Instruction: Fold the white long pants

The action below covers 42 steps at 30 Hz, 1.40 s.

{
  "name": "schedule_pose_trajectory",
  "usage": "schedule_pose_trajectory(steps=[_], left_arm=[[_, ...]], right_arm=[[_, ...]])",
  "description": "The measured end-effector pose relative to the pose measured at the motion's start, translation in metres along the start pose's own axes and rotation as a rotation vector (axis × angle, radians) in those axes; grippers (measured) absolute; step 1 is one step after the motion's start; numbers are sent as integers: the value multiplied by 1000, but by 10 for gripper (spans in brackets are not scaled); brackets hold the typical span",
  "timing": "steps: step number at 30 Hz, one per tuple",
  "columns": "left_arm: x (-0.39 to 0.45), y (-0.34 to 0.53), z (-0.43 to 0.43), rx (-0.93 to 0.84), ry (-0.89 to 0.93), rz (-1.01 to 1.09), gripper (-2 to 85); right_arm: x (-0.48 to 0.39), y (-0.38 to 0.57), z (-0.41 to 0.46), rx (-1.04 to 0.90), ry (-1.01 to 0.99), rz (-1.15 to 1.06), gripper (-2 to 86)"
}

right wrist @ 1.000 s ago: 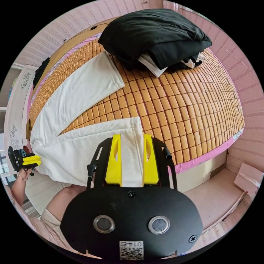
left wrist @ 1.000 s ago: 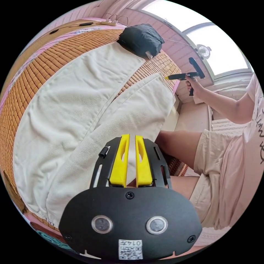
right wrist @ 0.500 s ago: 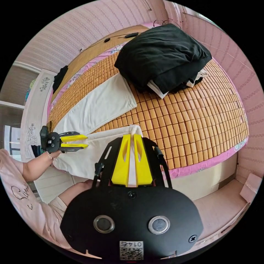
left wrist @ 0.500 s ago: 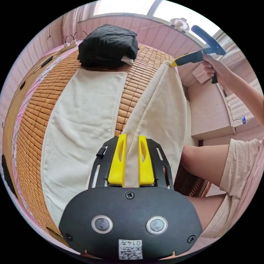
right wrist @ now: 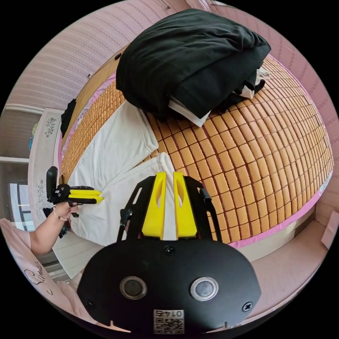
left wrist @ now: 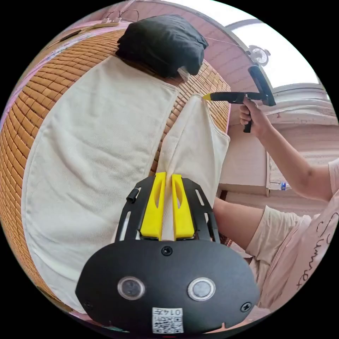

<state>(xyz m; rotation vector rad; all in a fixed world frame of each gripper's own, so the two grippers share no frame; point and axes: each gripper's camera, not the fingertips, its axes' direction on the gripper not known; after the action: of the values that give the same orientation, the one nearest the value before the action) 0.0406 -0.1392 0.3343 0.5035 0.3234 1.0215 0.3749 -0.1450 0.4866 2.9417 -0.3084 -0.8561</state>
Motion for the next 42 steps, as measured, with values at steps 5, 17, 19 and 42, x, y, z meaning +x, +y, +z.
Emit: schedule_pose_trajectory(steps=[5, 17, 19, 42], left_arm=[[-13, 8, 16, -38, -17, -29, 38], [3, 67, 13, 21, -70, 37, 48], [3, 96, -2, 104, -88, 7, 46], [-36, 682, -52, 787, -314, -1311, 37]], right_arm=[[-13, 46, -17, 5, 119, 45, 124], [-51, 91, 32, -325, 197, 96, 65], [-61, 88, 29, -339, 259, 93, 47], [-725, 54, 196, -215, -50, -1493, 37]])
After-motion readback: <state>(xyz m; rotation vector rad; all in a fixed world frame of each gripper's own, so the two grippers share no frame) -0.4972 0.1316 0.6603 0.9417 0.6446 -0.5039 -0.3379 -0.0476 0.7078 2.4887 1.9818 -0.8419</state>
